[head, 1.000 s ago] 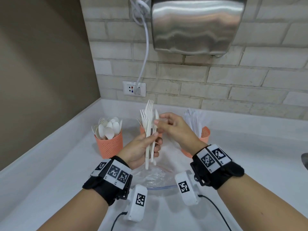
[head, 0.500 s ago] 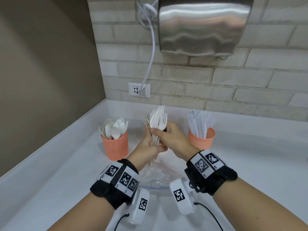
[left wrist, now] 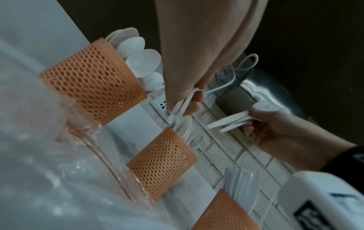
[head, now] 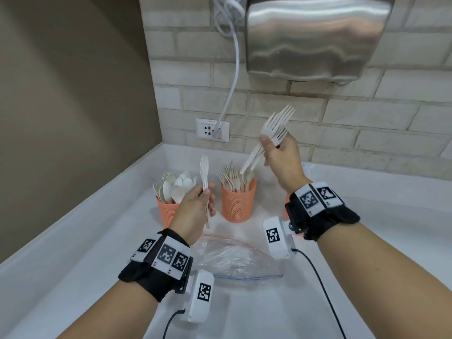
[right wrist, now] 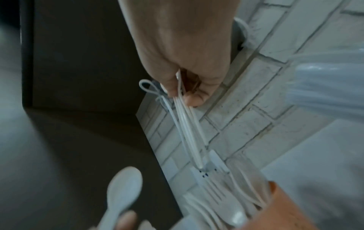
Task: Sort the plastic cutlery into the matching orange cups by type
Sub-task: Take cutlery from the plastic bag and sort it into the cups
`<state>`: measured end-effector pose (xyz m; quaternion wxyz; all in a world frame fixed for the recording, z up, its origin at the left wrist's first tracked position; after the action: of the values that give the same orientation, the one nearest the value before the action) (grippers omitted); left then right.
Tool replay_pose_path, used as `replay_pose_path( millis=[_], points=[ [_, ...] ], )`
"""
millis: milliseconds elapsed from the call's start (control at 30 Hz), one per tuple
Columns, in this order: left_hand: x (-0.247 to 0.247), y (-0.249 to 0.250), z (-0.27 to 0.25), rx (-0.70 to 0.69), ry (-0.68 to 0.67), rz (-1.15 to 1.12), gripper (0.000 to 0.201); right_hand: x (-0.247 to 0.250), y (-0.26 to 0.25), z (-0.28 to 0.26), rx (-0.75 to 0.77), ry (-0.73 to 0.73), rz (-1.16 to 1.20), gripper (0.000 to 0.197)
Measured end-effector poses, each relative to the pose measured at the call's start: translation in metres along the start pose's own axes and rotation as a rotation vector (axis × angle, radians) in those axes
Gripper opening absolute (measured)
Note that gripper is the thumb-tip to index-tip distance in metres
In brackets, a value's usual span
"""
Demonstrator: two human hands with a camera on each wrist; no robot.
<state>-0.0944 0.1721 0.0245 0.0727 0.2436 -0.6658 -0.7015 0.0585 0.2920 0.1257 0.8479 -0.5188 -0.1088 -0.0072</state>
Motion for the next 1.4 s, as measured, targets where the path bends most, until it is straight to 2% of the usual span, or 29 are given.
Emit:
replay_pose_path(
  millis=[100,133,300,400,467,533,600,700,767,833,933,1000,1067,1100,1133,1200,1267,1333,1400],
  points=[
    [0.006,0.001,0.003,-0.015,0.012,0.0,0.027,-0.024,0.018,0.005,-0.048,-0.078,-0.186,0.035],
    [0.008,0.001,0.004,-0.02,0.012,-0.003,0.027,-0.033,0.027,0.006,-0.072,-0.127,-0.261,0.038],
    [0.013,0.003,0.004,-0.036,0.0,-0.006,0.026,-0.062,0.068,-0.008,-0.202,-0.401,-0.588,0.03],
    [0.014,0.003,0.003,-0.053,-0.029,0.0,0.026,-0.07,0.067,-0.013,-0.223,-0.494,-0.674,0.044],
    [0.014,0.004,0.003,-0.07,-0.038,0.019,0.024,-0.067,0.044,-0.01,-0.121,-0.371,-0.608,0.056],
    [0.013,0.005,0.003,-0.086,-0.027,0.046,0.025,-0.062,0.007,-0.016,0.032,-0.205,-0.407,0.057],
    [0.01,0.007,0.001,-0.115,-0.009,0.087,0.026,-0.072,-0.018,-0.03,0.103,-0.255,-0.25,0.056],
    [0.001,0.019,-0.006,-0.206,-0.036,0.213,0.019,-0.097,-0.026,-0.051,0.098,-0.459,-0.246,0.06],
    [-0.001,0.029,-0.009,-0.255,-0.065,0.301,0.017,-0.1,-0.02,-0.05,0.077,-0.448,-0.267,0.052],
    [0.01,0.041,-0.009,-0.336,-0.018,0.436,0.026,-0.096,-0.018,-0.045,0.078,-0.366,-0.249,0.051],
    [0.057,0.06,-0.006,-0.448,0.225,0.548,0.049,-0.082,-0.021,-0.038,0.098,-0.19,-0.116,0.054],
    [0.093,0.053,0.004,-0.336,0.302,0.58,0.091,-0.078,-0.023,-0.038,0.126,-0.122,-0.032,0.049],
    [0.112,0.032,0.016,-0.138,0.243,0.645,0.132,-0.084,-0.023,-0.042,0.144,-0.126,0.015,0.041],
    [0.113,0.023,0.021,-0.073,0.18,0.671,0.142,-0.09,-0.023,-0.046,0.153,-0.139,0.016,0.038],
    [0.11,0.014,0.025,-0.036,0.114,0.67,0.146,-0.097,-0.022,-0.05,0.161,-0.153,0.006,0.035],
    [0.105,0.004,0.033,-0.015,0.05,0.631,0.141,-0.114,-0.02,-0.058,0.184,-0.21,-0.033,0.033],
    [0.104,0.003,0.038,-0.032,0.075,0.625,0.132,-0.134,-0.016,-0.066,0.216,-0.323,-0.109,0.032],
    [0.104,0.004,0.04,-0.053,0.109,0.626,0.133,-0.151,-0.008,-0.07,0.224,-0.403,-0.207,0.034],
    [0.104,0.004,0.039,-0.077,0.121,0.625,0.136,-0.161,0.005,-0.071,0.26,-0.414,-0.457,0.041]
  ],
)
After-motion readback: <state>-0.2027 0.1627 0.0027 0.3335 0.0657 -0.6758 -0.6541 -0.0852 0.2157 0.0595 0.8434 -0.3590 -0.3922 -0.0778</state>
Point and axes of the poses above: each hand's wrist, its own z-axis towards the middle knuckle, its own x-axis out of the back of the hand, y = z × x, the point moved 7 cm from there along z, towards the middle knuckle, and after that the axes turned 1 degree about -z, right-handed, at the moved point
